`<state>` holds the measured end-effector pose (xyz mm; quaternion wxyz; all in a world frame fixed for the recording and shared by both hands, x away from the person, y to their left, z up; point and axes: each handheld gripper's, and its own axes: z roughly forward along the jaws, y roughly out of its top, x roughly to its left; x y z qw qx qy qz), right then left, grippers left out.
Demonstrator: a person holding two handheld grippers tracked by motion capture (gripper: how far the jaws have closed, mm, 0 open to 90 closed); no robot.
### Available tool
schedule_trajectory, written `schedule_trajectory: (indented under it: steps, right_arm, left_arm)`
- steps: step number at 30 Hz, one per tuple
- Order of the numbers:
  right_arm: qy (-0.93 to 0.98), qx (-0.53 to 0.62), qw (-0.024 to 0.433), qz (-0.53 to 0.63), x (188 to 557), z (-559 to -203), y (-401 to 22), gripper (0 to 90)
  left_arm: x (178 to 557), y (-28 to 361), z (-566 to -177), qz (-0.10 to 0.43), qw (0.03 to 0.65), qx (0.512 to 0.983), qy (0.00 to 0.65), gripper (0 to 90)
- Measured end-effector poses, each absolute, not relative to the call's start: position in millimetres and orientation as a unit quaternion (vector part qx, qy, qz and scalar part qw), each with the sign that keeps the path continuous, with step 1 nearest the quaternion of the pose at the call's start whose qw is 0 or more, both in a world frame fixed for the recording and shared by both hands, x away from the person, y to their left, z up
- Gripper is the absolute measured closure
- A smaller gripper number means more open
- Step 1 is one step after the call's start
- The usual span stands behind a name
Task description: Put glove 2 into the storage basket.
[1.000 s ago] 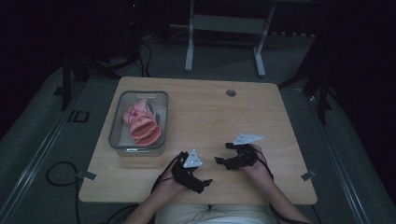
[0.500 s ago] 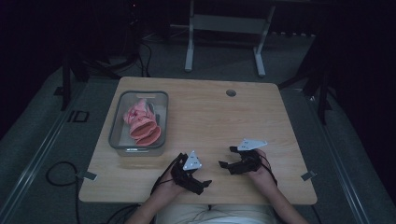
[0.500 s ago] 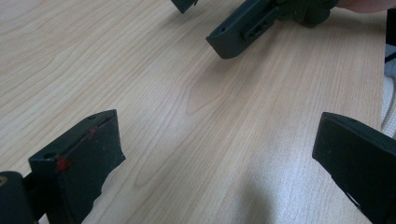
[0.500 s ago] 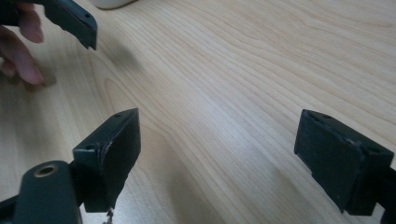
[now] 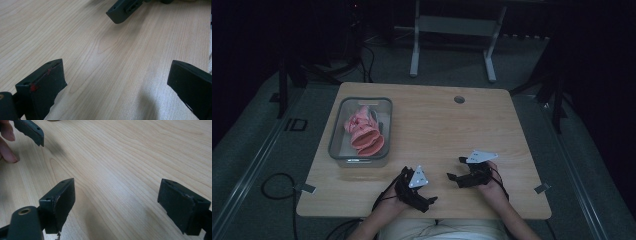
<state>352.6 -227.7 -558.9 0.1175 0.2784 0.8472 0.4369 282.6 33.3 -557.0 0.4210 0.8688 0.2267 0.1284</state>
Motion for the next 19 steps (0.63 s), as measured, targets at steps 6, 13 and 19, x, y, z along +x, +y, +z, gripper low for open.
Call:
schedule_trajectory:
  steps: [6,13,19]
  right_arm:
    - [0.846,0.277,0.12,0.438,352.3,-558.8,-228.1,14.6]
    - [0.842,0.285,0.121,0.442,352.9,-558.6,-229.8,14.6]
    - [0.841,0.285,0.124,0.443,352.8,-558.5,-230.3,14.8]
  left_arm:
    - [281.4,34.6,-556.6,0.133,0.426,0.867,0.222,1.1]
    - [281.1,35.8,-556.8,0.135,0.429,0.865,0.221,1.1]
    - [281.1,36.4,-555.9,0.135,0.434,0.862,0.222,1.1]
